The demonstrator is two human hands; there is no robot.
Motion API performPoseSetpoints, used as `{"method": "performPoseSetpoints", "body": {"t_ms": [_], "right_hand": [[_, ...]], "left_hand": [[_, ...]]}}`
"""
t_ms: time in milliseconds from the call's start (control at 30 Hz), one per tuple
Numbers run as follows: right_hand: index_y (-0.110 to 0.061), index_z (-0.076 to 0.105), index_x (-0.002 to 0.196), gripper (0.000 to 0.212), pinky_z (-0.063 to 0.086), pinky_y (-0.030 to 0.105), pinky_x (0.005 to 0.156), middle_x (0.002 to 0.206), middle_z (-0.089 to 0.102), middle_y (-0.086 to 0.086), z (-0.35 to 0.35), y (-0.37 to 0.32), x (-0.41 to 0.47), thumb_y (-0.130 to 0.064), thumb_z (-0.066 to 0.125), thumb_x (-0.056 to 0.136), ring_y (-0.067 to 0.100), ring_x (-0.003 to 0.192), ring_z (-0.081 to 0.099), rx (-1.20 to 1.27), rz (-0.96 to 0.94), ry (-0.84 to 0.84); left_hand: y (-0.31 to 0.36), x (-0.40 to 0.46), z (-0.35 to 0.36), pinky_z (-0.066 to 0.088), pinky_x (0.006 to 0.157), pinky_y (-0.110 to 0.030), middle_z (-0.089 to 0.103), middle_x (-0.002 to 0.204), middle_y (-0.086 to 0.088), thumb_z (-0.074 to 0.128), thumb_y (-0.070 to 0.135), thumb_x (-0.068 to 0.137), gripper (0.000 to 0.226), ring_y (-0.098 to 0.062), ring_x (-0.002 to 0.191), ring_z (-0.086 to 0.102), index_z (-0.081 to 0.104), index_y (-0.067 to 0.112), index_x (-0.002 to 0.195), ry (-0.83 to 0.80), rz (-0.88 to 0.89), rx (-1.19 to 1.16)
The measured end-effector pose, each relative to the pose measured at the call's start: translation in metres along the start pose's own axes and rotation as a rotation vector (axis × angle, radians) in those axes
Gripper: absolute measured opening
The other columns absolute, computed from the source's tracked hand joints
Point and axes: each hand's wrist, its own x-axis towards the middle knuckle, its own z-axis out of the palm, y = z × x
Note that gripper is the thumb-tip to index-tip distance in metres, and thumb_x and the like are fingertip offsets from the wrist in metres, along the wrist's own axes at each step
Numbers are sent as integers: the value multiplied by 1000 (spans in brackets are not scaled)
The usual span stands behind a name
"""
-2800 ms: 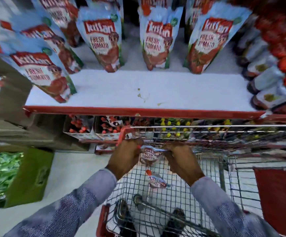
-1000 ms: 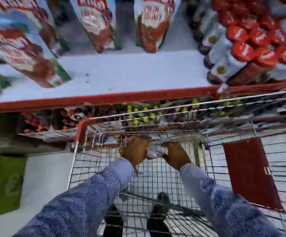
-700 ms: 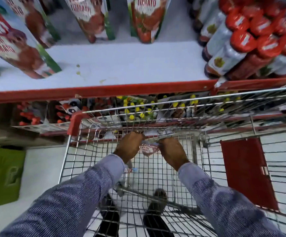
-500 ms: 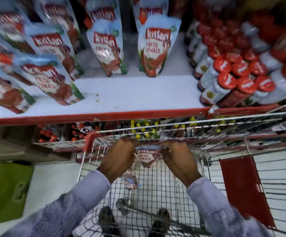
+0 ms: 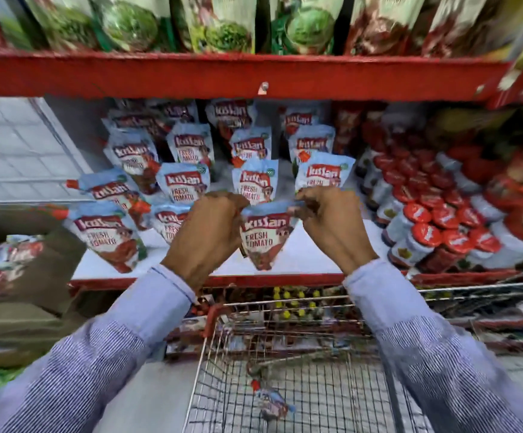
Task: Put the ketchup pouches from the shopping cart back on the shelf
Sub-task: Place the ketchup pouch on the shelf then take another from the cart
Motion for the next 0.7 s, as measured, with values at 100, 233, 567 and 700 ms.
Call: {"method": "performPoseSetpoints", "body": {"t_ms": [100,233,567,700], "right_hand": [[-16,74,82,10,53,32,71,75,75,11,22,14,20,-9,67,79,27,72,67,-66,28,-39],[-17,72,87,10,52,44,80,84,75,11,43,29,28,-12,66,82,32,82,65,-98,102,-85],[-18,60,119,39,56,30,78,108,71,4,26,37,-12,-18,72,82,19,86,65,97,121,-43],[-24,58,116,32,49,11,69,98,68,-7,40,62,-93,-15,66,87,8,77,63,87,206,-24]], "left_hand": [[-17,19,16,45,59,-36,71,76,-20,61,0,80,10,-40,70,64,69,6,80,-59,-65,49],[-28,27,36,50,62,-36,71,80,-18,61,-6,82,16,-36,72,65,71,6,85,-101,-93,23],[-17,-10,23,45,96,-36,66,121,-12,73,11,83,36,-30,110,59,64,9,119,71,-77,-46],[-2,-91,66,42,94,-26,66,113,-6,65,10,88,23,-20,105,56,66,14,111,-107,-81,-154]]}}
